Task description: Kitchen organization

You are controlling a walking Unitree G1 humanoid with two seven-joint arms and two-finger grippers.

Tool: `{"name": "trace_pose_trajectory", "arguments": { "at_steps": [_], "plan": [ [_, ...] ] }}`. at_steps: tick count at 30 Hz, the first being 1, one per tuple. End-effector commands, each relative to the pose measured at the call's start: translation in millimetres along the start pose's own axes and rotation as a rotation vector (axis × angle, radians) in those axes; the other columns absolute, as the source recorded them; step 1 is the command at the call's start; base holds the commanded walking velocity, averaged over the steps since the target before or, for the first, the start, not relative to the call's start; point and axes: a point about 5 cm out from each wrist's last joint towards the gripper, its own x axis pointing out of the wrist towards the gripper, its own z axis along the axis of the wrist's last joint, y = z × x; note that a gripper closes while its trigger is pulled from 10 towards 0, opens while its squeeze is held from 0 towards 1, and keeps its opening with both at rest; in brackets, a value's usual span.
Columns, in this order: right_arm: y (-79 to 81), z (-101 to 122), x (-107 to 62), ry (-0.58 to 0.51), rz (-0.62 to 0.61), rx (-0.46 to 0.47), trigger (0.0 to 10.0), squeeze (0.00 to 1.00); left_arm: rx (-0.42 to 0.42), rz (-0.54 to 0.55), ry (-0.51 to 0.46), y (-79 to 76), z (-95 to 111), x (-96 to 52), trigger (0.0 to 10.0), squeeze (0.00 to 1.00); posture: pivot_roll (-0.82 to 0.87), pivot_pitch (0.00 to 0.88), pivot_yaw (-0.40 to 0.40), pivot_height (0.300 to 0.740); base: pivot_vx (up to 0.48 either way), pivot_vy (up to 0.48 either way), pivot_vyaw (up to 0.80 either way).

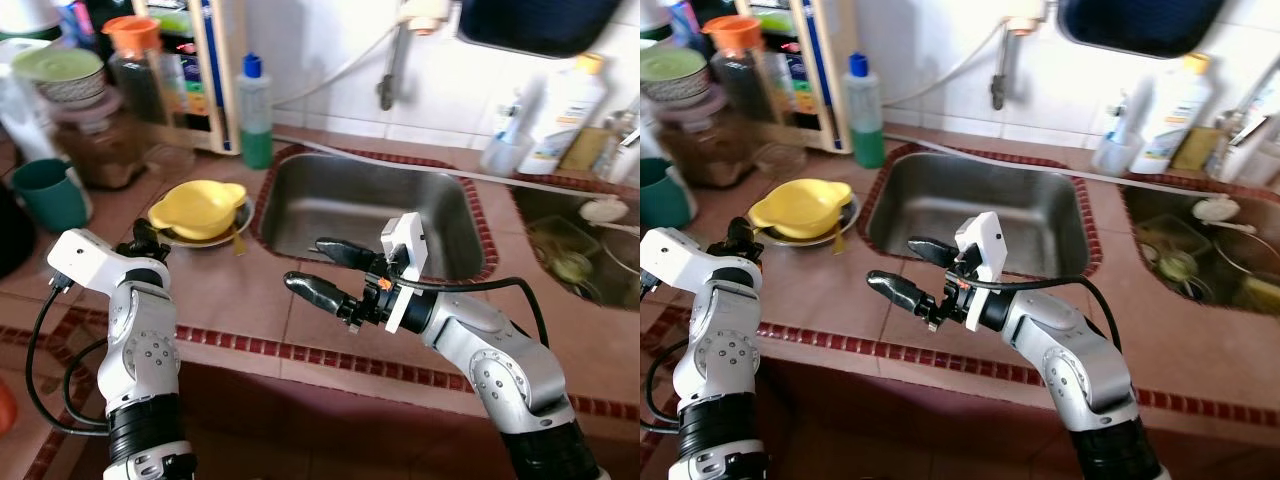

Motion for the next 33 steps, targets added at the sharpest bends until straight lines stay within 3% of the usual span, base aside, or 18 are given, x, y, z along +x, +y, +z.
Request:
{"name": "trace_pose_trajectory", "arguments": {
  "at_steps": [1,24,33],
  "plan": [
    [1.1,3.2,-1.1,-0.009,0.001,-0.014,10.0,0.00,-0.003,-0.004,-0.002,-2.2,0.1,0.6,0.0,0.00,0.03,0.009,-0.006,0.740,0.000,0.000,0.68],
    [-6.5,6.0,0.3,-0.036,-0.058,-0.024,10.0,0.00,-0.014,-0.032,-0.032,-10.6,9.2,3.3,0.0,0.00,0.04,0.002,0.013,0.740,0.000,0.000,0.02],
    [-6.5,5.0,0.2,-0.036,-0.060,-0.026,10.0,0.00,0.108,-0.068,-0.189,-22.2,34.2,-2.1,0.0,0.00,0.04,0.007,0.013,0.740,0.000,0.000,0.00]
  ]
}}
